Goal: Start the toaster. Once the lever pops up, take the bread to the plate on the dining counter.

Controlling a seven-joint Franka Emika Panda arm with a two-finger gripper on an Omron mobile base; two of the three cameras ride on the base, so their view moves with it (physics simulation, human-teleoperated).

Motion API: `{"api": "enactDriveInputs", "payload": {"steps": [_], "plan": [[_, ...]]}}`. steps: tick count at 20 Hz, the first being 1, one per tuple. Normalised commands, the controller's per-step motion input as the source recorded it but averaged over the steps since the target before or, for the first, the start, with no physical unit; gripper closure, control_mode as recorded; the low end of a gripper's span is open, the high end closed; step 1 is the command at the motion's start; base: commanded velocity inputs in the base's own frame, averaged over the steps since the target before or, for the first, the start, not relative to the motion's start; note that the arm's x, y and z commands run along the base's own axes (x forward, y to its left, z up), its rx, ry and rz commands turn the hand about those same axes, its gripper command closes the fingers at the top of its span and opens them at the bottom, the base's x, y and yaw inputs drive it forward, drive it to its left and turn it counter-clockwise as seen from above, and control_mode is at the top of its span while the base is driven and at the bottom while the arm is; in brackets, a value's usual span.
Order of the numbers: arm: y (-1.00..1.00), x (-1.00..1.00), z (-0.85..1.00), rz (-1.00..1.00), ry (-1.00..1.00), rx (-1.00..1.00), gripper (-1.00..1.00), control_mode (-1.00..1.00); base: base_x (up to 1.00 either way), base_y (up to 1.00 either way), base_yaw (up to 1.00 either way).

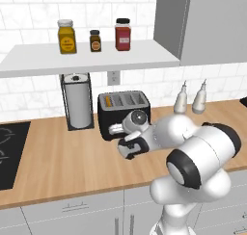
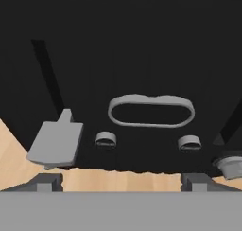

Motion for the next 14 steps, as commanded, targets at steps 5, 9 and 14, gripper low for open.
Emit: {"api": "enactDriveInputs", "payload": {"steps": [5,9,14], "plan": [[-0.05,-0.19,0.23,-0.01,-0.09,0.00,-1.00,-1.00,0.00,0.00,0.00],[0.00,-0.01,0.61,-0.02,-0.06,0.00,-1.00,-1.00,0.00,0.00,0.00],[0.01,0.00,0.69,-0.03,-0.12,0.00,-1.00,-1.00,0.00,0.00,0.00]]}}
